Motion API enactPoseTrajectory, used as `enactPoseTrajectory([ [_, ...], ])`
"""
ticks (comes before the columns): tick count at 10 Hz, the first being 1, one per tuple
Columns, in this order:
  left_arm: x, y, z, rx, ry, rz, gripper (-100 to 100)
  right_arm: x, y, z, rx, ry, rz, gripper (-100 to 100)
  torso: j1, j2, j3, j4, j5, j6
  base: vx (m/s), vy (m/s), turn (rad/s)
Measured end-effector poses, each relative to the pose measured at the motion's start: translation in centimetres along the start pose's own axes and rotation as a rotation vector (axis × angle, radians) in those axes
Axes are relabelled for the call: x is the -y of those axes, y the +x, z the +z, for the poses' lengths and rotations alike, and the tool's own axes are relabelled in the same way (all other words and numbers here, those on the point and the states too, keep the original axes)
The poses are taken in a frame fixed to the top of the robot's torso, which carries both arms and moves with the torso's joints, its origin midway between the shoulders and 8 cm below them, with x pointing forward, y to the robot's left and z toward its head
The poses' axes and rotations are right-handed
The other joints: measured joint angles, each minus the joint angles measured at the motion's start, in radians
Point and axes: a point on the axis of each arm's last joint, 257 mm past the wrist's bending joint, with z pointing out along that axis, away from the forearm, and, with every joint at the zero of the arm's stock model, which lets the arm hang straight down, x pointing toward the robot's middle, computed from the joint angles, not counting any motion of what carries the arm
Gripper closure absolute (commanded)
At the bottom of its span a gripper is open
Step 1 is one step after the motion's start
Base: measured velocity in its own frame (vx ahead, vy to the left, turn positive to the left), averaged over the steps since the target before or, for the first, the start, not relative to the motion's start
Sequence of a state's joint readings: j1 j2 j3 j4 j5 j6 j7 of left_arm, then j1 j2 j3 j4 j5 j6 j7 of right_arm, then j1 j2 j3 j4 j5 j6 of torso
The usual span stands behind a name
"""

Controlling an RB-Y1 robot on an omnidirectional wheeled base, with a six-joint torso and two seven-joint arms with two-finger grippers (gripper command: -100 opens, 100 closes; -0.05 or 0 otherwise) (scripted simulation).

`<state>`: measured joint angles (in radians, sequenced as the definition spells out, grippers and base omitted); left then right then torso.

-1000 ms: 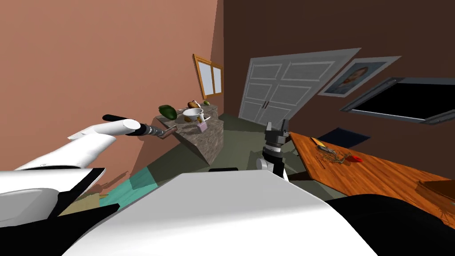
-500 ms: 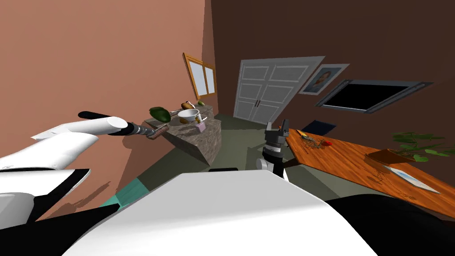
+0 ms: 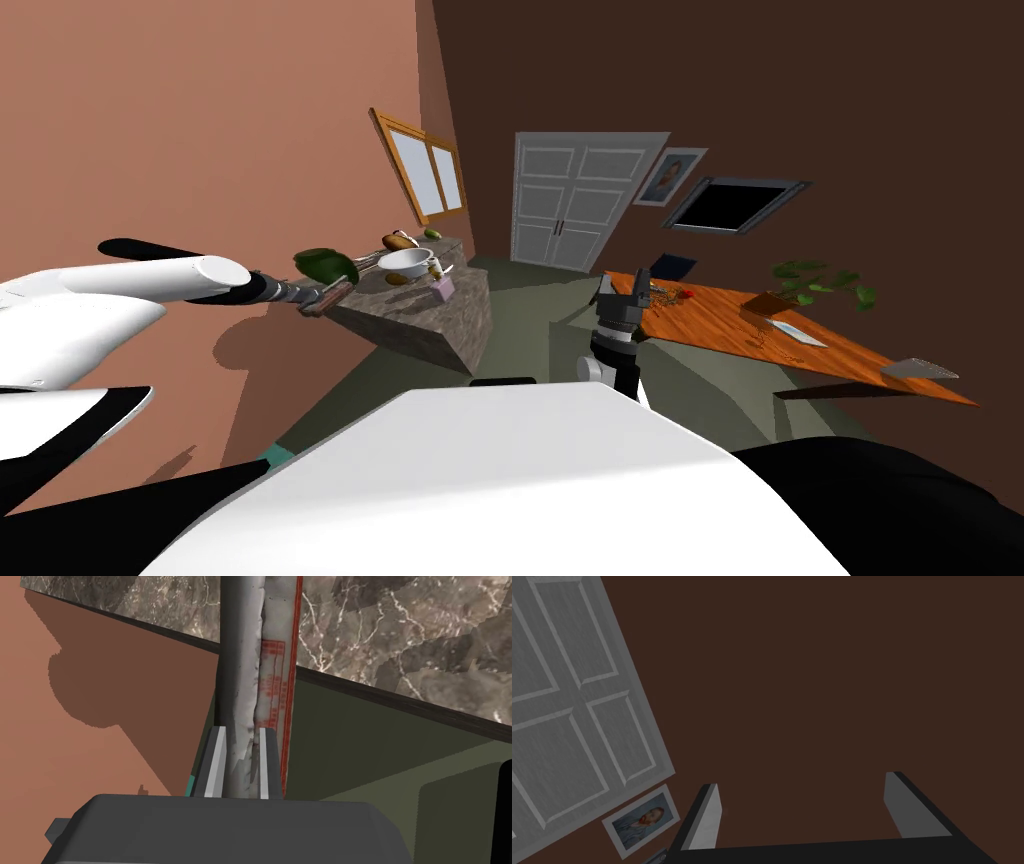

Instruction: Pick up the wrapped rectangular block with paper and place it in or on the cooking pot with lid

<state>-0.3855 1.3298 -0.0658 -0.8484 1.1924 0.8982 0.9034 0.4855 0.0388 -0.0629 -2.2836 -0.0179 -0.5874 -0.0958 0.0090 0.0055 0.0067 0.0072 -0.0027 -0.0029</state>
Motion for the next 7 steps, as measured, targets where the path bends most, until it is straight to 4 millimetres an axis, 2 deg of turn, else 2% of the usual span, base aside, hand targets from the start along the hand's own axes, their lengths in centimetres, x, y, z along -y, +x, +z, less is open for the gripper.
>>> enactPoseTrajectory([
  [3,3.6,-0.9,-1.5,0.030,0.055,-0.075,100,0.0,0.0,0.0,0.000,0.000,0.000,0,-0.003,-0.002,-0.001,0.000,-0.002,0.003,-0.057,0.127,-0.319],
  [4,4.1,-1.2,-1.9,0.034,0.067,-0.079,100,0.0,0.0,0.0,0.000,0.000,0.000,0,-0.005,-0.003,-0.002,0.000,-0.001,0.000,-0.004,0.043,0.003],
  [5,4.0,-1.2,-2.0,0.032,0.069,-0.089,100,0.0,0.0,0.0,0.000,0.000,0.000,0,-0.008,-0.004,-0.002,-0.001,-0.002,-0.003,-0.020,0.080,-0.252],
  [7,5.6,-2.0,-2.8,0.052,0.098,-0.129,100,0.0,0.0,0.0,0.000,0.000,0.000,0,-0.006,-0.004,-0.002,0.000,-0.003,0.001,-0.058,0.138,-0.315],
])
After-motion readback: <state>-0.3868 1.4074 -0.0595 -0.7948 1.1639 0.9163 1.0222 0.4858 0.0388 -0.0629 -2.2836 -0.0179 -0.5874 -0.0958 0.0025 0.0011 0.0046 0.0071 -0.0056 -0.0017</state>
